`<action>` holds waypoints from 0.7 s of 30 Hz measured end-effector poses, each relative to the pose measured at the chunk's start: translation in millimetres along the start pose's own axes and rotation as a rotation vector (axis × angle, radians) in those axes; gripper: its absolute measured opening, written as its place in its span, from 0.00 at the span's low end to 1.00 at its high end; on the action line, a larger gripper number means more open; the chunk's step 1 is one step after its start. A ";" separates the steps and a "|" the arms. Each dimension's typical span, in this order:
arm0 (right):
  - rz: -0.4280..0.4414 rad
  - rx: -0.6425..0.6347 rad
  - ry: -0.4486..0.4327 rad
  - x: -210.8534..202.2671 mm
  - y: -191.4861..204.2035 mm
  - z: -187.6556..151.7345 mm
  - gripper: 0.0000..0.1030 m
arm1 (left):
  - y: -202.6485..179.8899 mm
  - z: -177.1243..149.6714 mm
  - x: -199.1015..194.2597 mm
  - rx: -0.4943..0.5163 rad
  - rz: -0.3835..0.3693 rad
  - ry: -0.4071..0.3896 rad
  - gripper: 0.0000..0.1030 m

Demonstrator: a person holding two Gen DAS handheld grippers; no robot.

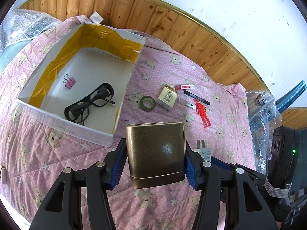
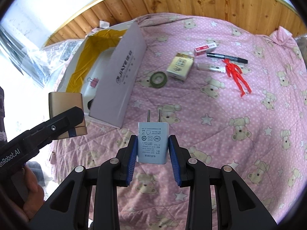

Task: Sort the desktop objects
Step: 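Lift and carry the tin box and charger over the white box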

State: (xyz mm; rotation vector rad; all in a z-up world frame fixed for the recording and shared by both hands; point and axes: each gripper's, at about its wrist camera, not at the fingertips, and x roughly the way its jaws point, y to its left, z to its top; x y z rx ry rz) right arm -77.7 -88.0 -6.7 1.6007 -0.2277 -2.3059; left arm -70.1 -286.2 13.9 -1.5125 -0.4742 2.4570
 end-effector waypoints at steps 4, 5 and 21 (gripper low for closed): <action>0.011 -0.022 -0.007 1.0 17.4 10.1 0.33 | 11.6 3.8 -5.8 -0.019 0.002 -0.011 0.54; 0.015 -0.027 -0.008 1.4 22.2 13.3 0.33 | 15.3 5.2 -7.5 -0.025 0.003 -0.015 0.54; 0.079 -0.153 -0.032 13.1 108.0 71.7 0.33 | 85.1 55.7 -32.7 -0.147 0.042 -0.111 0.54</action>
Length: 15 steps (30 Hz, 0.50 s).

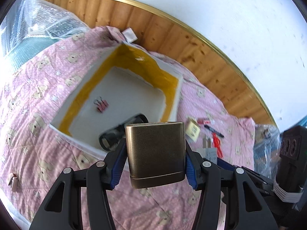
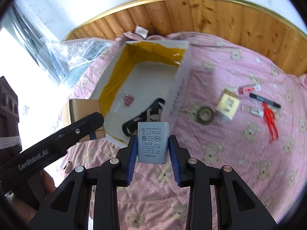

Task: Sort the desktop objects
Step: 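Lift and carry the tin box and charger over the white box, then open both tools to drop the tin box and charger into the box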

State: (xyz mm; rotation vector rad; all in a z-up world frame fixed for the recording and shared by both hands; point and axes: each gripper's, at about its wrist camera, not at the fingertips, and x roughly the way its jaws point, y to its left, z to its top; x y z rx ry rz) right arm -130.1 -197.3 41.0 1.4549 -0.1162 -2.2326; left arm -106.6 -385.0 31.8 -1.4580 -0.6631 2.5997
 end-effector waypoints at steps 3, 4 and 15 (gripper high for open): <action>0.012 -0.026 -0.003 5.4 12.4 13.1 0.33 | 15.9 13.1 1.5 -0.033 0.012 -0.012 0.54; 0.015 -0.033 -0.004 7.4 16.0 16.7 0.33 | 21.4 17.4 3.0 -0.043 0.018 -0.013 0.54; 0.026 -0.101 0.034 53.7 43.0 57.1 0.33 | 57.3 47.3 29.8 -0.101 0.063 0.003 0.54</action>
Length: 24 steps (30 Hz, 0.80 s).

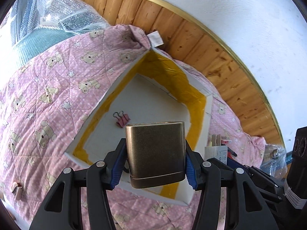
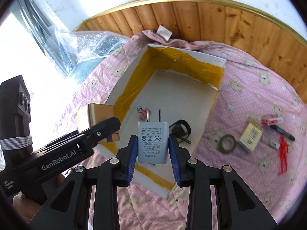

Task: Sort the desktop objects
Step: 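Open both tools to drop the tin box and charger into the box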

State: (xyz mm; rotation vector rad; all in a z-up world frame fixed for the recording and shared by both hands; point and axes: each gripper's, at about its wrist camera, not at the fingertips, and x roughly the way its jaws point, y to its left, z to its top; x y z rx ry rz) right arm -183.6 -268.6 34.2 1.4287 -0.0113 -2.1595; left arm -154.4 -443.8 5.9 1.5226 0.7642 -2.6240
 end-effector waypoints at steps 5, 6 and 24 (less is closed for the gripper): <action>-0.011 -0.016 0.027 24.9 -0.9 17.0 0.33 | 9.2 13.5 23.2 -0.013 0.030 0.027 0.54; -0.012 -0.020 0.032 30.3 -2.3 21.2 0.33 | 9.9 16.4 28.2 -0.013 0.036 0.030 0.54; 0.049 0.114 0.051 28.5 -54.6 -12.6 0.45 | 28.7 14.0 60.0 -0.064 0.034 0.106 0.54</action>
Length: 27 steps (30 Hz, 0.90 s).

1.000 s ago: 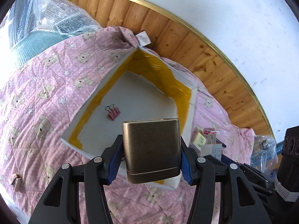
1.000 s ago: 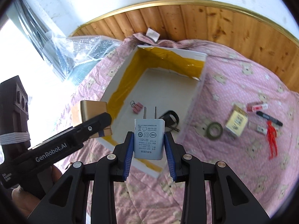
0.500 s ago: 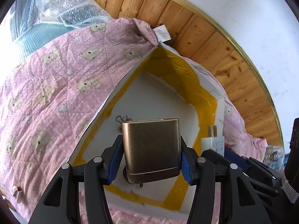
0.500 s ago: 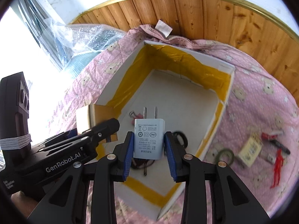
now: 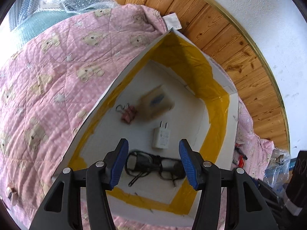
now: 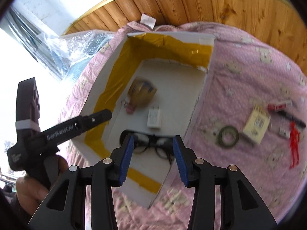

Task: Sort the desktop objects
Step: 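Open both tools to drop the tin box and charger into the box, then withdraw both open tools from the box toward the remaining objects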

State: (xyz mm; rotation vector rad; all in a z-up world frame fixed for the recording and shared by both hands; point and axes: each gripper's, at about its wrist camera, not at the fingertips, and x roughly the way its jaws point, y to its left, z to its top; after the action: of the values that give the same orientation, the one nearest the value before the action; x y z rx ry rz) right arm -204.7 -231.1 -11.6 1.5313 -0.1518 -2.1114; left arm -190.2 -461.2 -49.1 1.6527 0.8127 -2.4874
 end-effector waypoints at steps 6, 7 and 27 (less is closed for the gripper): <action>0.018 0.000 0.030 -5.9 4.6 -29.8 0.45 | -10.8 -22.1 -8.7 0.027 0.021 0.021 0.54; 0.022 -0.004 0.030 -7.0 6.6 -32.5 0.45 | -14.7 -26.2 -11.5 0.036 0.025 0.023 0.54; 0.016 -0.013 -0.007 -46.7 6.7 -76.9 0.45 | -61.0 -80.3 -58.0 0.133 0.015 -0.007 0.54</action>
State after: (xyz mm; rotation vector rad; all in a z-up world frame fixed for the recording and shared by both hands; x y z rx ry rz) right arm -121.8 -198.9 3.6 1.5109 -0.1518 -2.1012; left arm -116.9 -386.9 2.1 1.6815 0.6444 -2.5876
